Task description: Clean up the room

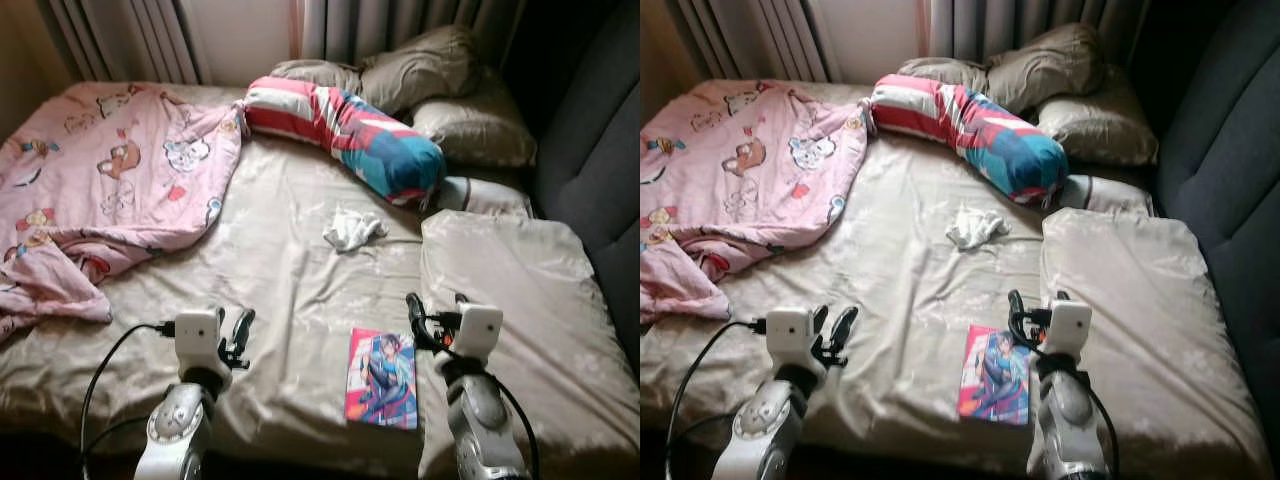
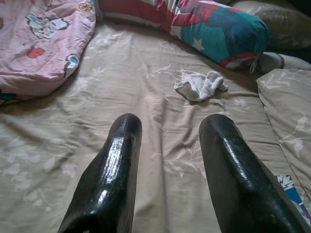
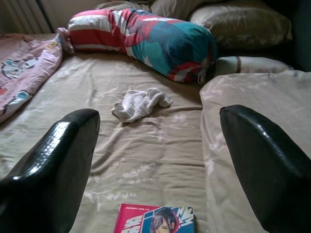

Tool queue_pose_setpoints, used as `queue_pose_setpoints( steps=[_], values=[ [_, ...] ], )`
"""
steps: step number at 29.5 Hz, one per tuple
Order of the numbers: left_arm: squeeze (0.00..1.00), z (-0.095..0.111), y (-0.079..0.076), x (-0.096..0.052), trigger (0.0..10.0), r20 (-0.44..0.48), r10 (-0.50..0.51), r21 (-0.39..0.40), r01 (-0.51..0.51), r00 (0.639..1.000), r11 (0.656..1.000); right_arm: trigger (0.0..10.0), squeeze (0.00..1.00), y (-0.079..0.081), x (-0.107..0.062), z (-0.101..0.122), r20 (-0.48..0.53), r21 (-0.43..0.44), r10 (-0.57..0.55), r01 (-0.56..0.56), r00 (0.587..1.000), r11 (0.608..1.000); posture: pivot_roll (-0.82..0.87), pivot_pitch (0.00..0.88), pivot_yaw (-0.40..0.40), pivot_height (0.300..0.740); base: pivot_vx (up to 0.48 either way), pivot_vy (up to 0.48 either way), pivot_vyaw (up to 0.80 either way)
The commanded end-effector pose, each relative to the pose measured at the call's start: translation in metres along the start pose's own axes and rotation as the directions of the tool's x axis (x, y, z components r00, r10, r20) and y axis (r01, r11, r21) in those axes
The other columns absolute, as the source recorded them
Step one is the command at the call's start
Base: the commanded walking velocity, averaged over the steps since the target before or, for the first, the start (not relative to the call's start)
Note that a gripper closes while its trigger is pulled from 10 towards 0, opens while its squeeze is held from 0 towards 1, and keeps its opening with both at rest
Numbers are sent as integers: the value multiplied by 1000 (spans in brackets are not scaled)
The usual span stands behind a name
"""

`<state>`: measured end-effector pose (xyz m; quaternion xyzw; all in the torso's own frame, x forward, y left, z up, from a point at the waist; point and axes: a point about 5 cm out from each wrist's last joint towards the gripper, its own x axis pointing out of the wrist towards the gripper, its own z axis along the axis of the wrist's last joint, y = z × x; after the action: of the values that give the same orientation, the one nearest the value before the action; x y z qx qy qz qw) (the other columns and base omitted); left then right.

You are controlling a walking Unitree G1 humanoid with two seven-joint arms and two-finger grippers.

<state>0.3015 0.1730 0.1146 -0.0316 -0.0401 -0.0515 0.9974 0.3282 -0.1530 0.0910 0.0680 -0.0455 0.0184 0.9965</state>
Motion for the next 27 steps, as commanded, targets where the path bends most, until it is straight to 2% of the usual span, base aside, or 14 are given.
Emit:
queue_pose_setpoints(
  steps=[1, 13, 27],
  values=[
    [0, -7, 0, -2, 10000, -21, -3, -8, 3, 1000, 1000, 10000, 0, 0, -6, -8, -41, 14, -14, 15, 999, 1000, 63, 166, -29, 740, 0, 0, 0],
    [0, -6, 1, -3, 10000, -13, 9, -23, -9, 1000, 1000, 10000, 0, 4, -5, -8, -49, 21, -11, 12, 999, 1000, 81, 206, -33, 740, 0, 0, 0],
    [0, -4, 3, -3, 10000, -14, 12, -17, -12, 1000, 1000, 10000, 0, 7, -5, -13, -82, 34, -15, 17, 997, 999, 90, 223, -22, 740, 0, 299, 0]
  ],
)
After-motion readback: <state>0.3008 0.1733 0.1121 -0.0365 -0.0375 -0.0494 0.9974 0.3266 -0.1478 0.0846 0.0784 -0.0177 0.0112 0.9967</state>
